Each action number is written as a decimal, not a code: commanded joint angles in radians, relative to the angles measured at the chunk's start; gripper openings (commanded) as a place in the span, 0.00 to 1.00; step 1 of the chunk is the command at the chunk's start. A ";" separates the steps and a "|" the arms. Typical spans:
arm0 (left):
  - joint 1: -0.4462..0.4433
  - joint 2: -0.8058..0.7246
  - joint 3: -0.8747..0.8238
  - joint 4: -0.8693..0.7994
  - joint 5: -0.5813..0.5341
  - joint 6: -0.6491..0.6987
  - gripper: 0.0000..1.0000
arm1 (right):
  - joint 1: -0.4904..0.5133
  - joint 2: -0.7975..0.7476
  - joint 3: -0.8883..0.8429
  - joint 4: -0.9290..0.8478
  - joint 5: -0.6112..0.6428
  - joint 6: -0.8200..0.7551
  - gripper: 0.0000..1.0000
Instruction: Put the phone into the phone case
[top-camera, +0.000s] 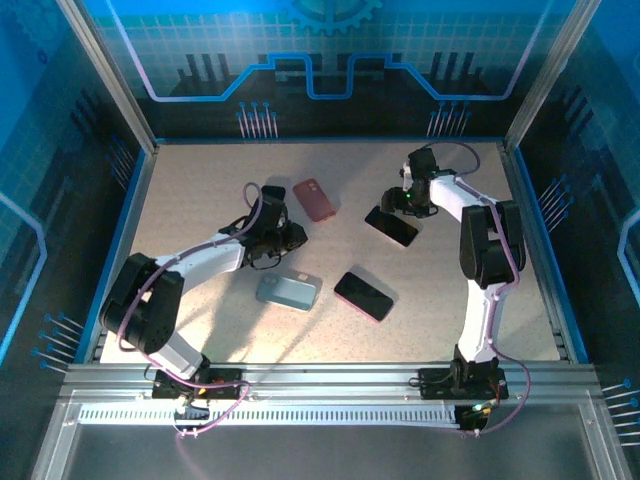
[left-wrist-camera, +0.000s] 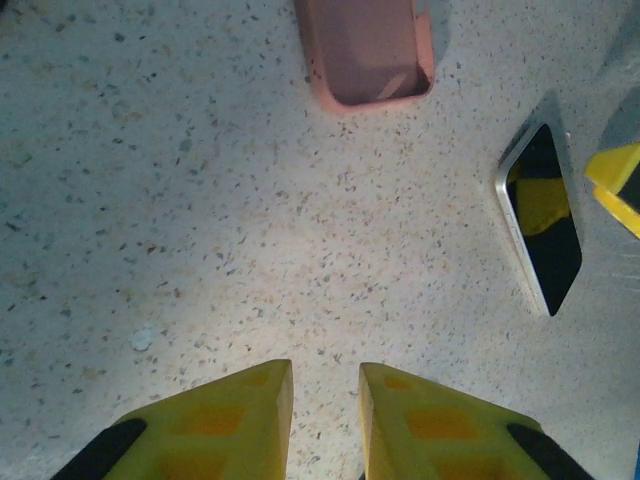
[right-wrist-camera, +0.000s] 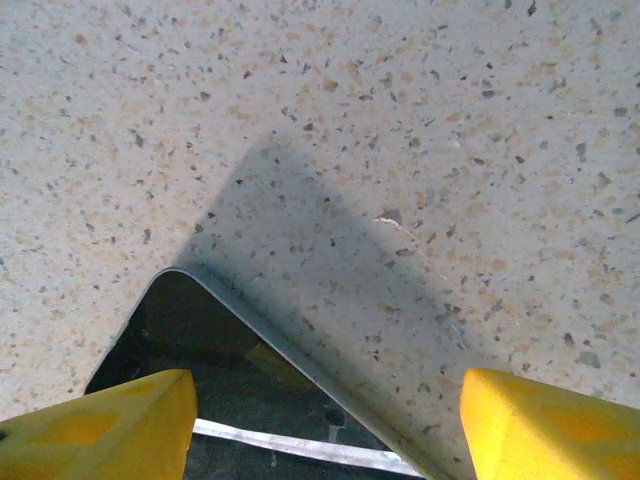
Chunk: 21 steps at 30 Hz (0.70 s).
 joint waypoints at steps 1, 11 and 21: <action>-0.005 0.021 0.021 -0.009 0.016 0.000 0.25 | -0.009 0.023 0.013 -0.008 -0.019 -0.016 0.72; -0.004 0.011 -0.031 0.025 0.015 -0.016 0.25 | 0.026 -0.059 -0.134 0.026 -0.036 0.004 0.78; -0.005 0.005 -0.050 0.043 0.013 -0.022 0.25 | 0.121 -0.173 -0.276 0.049 -0.027 0.037 0.85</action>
